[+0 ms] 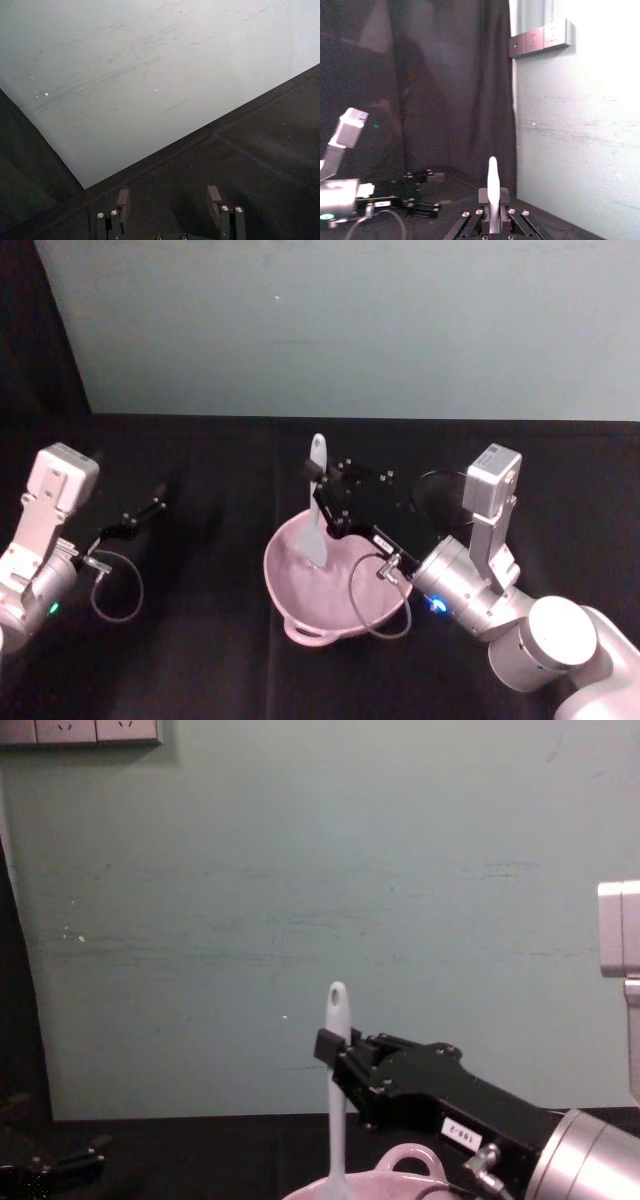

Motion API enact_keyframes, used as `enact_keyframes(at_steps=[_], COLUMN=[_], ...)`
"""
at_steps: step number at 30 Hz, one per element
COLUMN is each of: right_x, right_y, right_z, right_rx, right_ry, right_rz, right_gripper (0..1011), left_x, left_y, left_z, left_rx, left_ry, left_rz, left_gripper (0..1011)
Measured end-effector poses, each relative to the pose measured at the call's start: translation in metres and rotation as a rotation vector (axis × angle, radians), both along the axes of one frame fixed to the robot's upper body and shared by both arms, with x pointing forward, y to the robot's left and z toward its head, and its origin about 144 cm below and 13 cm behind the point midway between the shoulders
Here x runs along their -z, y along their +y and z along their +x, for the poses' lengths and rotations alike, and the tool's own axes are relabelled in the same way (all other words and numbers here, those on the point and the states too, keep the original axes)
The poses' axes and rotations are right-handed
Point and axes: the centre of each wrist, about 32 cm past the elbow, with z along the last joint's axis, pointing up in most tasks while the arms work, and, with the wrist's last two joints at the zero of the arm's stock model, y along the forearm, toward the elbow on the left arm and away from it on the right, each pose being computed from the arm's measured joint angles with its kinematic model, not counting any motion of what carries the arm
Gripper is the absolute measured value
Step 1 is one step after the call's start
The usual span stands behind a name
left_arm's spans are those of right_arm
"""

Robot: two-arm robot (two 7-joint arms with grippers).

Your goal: Use the one hand to pick up the spoon and stir the clear water in the bowl.

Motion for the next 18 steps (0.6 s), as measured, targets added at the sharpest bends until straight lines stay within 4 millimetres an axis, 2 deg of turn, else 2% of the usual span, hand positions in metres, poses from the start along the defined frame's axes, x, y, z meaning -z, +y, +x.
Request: enact_keyframes(at_steps=[7, 18], right_x=[-0.005, -0.012], right_y=[-0.015, -0.038], right_z=[0.006, -0.003], right_rx=[0.067, 0.125], right_ry=[-0.019, 0.001], right_rz=[-0.028, -0.072], right_gripper=[119, 118], left_x=[0.0, 0.0], left_y=[0.0, 0.0], left_z=[0.0, 0.0], left_rx=[0.0, 0.0], left_ry=[0.0, 0.0], left_rz=[0.0, 0.0], left_gripper=[1005, 1005])
